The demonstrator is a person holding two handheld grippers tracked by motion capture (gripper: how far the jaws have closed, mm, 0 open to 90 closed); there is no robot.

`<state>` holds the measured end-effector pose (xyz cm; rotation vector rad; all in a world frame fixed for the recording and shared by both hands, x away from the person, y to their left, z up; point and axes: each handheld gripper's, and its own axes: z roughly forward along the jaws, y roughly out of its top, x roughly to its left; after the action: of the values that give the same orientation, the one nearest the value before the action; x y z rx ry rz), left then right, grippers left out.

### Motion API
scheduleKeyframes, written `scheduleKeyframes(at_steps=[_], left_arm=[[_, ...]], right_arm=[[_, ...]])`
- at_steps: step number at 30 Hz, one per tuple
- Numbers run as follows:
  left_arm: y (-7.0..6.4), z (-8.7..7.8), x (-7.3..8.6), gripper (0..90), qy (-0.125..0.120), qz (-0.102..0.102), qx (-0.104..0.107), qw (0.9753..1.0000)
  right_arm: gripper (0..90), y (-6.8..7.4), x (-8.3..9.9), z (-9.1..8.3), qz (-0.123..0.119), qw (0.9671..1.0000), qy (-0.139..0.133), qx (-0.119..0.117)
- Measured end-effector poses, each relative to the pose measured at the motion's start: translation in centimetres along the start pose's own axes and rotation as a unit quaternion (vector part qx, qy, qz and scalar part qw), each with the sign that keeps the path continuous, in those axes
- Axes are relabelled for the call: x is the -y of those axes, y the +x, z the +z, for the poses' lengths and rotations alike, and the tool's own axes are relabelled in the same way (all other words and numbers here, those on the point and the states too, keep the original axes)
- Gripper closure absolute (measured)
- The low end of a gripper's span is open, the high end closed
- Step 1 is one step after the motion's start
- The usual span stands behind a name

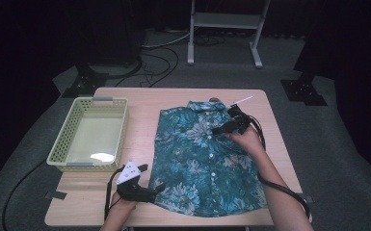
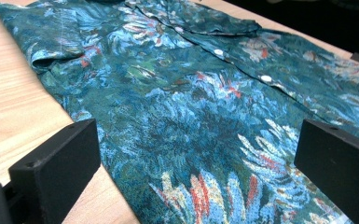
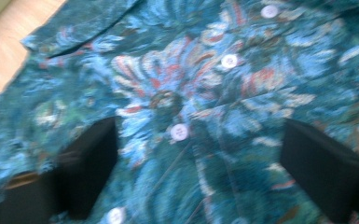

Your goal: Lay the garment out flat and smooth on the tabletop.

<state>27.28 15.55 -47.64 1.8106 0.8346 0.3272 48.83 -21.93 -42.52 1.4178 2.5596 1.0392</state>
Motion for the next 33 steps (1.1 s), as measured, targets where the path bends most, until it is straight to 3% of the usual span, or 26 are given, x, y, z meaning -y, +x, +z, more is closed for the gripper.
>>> scheduleKeyframes(at_steps=[3,7,9,11,16,20,22,27,33], left_arm=[[-0.1,0.0,0.0,0.0,0.0,0.002,0.0,1.0],[-0.1,0.1,0.0,0.0,0.003,0.001,0.001,1.0],[0.0,0.2,0.1,0.0,0.004,-0.001,0.002,1.0],[-0.1,0.2,0.1,0.0,0.004,0.0,0.002,1.0],[-0.1,0.2,0.1,0.0,0.005,0.001,0.002,1.0],[-0.1,0.1,0.1,0.0,0.005,0.0,0.001,1.0],[-0.1,0.1,0.1,0.0,0.005,0.001,0.001,1.0],[0.0,0.1,0.1,0.0,0.004,-0.002,0.0,1.0],[-0.1,0.2,0.1,0.0,0.005,0.001,0.004,1.0]], right_arm=[[35.5,-0.2,0.1,0.9,-0.005,0.9999,0.009,0.01],[43.5,0.3,0.4,2.4,-0.031,0.9986,0.033,0.028],[50.3,0.7,0.3,3.0,-0.045,0.9974,0.045,0.034],[54.3,1.1,0.3,3.4,-0.064,0.9946,0.058,0.057],[66.2,1.7,0.3,3.7,-0.09,0.9893,0.075,0.086],[74.3,1.7,0.3,3.7,-0.098,0.9876,0.075,0.097],[83.7,1.7,0.4,3.6,-0.099,0.9868,0.076,0.103],[87.1,1.5,0.6,3.4,-0.085,0.9893,0.069,0.097],[87.0,0.9,0.3,1.5,-0.071,0.9916,0.03,0.104]])
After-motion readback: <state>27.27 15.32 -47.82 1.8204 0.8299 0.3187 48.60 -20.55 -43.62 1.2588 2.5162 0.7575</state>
